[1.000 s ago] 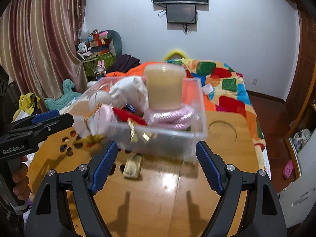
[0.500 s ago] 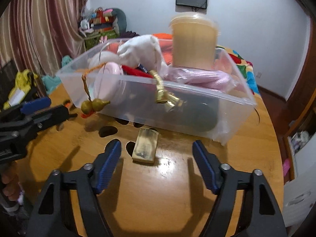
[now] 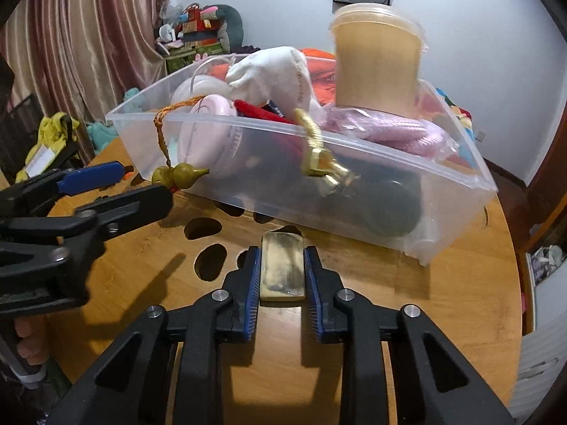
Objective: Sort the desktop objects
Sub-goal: 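Grasp the green gourd bead pendant with the left tool while the right tool lifts the gold block, then carry both items over the clear box and open both tools to drop them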
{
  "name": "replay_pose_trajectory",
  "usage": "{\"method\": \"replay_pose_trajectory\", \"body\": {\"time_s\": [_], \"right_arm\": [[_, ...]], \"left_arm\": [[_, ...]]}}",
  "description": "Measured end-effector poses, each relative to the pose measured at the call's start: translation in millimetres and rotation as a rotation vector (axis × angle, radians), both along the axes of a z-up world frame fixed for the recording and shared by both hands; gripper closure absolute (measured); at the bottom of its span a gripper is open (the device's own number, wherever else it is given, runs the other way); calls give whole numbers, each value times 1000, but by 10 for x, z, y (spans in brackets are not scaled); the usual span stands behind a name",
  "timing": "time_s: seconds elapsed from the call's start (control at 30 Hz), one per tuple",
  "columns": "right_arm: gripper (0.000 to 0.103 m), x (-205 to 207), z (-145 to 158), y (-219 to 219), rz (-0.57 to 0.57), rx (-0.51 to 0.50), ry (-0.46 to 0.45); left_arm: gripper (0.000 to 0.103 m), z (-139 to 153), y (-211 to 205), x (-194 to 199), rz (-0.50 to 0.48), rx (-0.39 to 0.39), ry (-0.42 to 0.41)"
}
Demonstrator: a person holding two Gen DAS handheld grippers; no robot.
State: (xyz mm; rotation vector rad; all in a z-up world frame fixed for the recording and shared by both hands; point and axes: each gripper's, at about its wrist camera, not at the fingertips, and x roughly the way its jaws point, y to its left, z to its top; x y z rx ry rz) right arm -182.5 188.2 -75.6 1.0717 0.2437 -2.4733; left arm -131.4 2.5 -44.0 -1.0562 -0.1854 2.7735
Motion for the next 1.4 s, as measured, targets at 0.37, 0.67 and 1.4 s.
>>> {"method": "replay_pose_trajectory", "body": {"time_s": [0.37, 0.67, 1.4], "right_arm": [[81, 107, 197, 391, 0, -124, 46], [81, 148, 177, 337, 41, -160, 39], [81, 246, 235, 346, 56, -180, 48]], "left_arm": [[68, -86, 194, -196, 20, 2, -70], [74, -54, 155, -165, 58, 25, -68], [74, 142, 196, 65, 38, -7, 25]]}}
